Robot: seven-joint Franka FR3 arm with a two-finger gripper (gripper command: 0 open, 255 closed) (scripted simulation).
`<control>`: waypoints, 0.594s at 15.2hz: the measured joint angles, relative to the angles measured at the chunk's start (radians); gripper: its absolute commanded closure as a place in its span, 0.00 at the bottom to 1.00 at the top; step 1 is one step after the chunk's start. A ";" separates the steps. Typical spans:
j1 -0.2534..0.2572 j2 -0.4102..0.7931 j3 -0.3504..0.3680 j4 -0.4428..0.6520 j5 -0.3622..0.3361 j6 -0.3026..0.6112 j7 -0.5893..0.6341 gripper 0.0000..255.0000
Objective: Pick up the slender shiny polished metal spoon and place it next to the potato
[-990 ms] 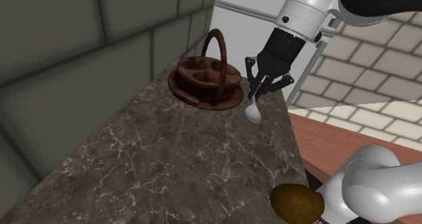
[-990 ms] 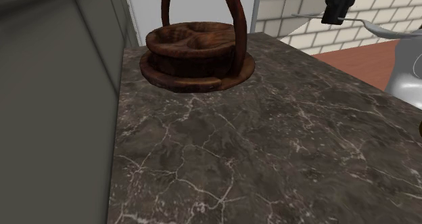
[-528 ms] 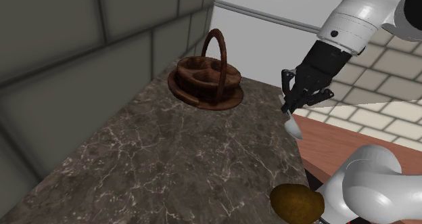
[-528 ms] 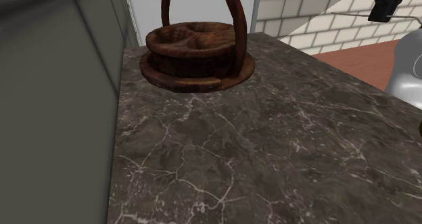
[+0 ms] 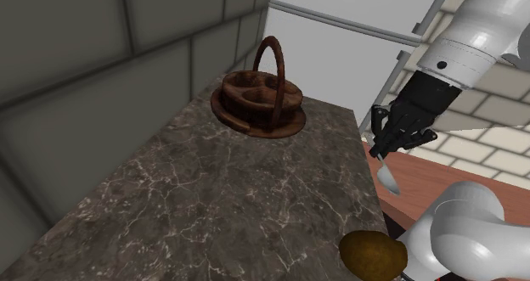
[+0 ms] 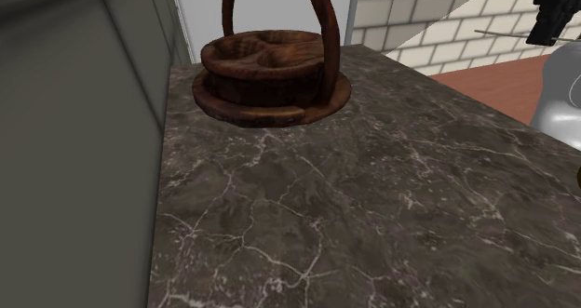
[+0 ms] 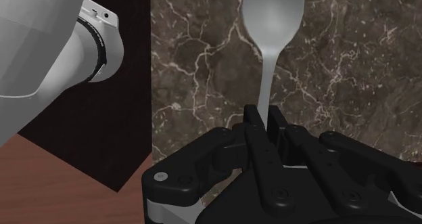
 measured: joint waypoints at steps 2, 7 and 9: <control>0.001 -0.009 0.004 -0.029 0.004 0.019 -0.004 1.00; 0.004 -0.045 0.014 -0.112 0.013 0.065 -0.015 1.00; 0.006 -0.054 0.018 -0.142 0.018 0.086 -0.020 1.00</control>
